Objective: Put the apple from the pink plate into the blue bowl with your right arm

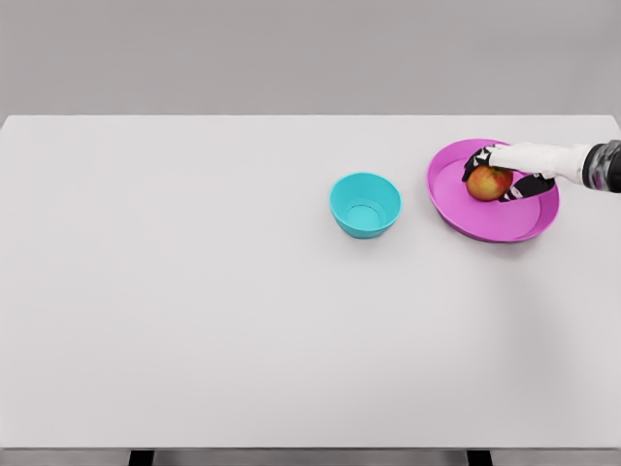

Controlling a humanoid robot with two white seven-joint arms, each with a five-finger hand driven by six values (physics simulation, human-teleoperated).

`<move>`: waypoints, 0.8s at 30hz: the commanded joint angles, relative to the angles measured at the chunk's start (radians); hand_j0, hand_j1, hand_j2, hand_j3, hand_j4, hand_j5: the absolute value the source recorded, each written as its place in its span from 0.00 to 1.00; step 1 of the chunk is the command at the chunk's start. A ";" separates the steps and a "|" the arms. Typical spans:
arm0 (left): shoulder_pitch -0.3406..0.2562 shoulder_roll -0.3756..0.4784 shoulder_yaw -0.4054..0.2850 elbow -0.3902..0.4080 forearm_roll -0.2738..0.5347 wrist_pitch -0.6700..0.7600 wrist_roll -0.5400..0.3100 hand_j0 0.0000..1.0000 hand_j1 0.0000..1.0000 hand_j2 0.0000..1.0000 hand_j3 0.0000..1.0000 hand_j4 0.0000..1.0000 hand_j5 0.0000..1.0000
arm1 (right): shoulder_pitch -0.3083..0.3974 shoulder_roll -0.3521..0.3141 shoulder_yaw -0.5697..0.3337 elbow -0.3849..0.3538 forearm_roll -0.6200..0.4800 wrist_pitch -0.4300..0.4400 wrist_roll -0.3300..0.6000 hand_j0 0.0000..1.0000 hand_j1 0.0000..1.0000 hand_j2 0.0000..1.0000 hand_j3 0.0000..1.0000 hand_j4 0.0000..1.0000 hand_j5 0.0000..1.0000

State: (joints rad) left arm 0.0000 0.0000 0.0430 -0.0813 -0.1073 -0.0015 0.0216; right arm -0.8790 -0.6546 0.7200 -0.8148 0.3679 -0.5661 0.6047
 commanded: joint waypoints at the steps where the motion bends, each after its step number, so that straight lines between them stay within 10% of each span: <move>1: 0.000 0.000 0.000 0.000 0.000 0.000 0.000 1.00 1.00 1.00 1.00 1.00 1.00 | 0.000 -0.002 -0.001 -0.001 0.006 -0.003 0.003 0.45 0.45 0.45 0.45 0.45 0.45; 15: 0.000 0.000 0.000 0.000 0.000 0.000 0.000 1.00 1.00 1.00 1.00 1.00 1.00 | -0.035 -0.016 -0.011 -0.083 0.002 -0.015 0.003 0.45 0.45 0.45 0.45 0.45 0.45; 24: 0.000 0.000 0.000 0.000 0.000 0.000 0.000 1.00 1.00 1.00 1.00 1.00 1.00 | -0.032 -0.023 -0.011 -0.299 0.002 -0.017 0.004 0.46 0.46 0.46 0.46 0.46 0.46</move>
State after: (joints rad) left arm 0.0000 0.0000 0.0430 -0.0813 -0.1073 -0.0015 0.0216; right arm -0.9097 -0.6764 0.7099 -1.0671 0.3800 -0.5870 0.6068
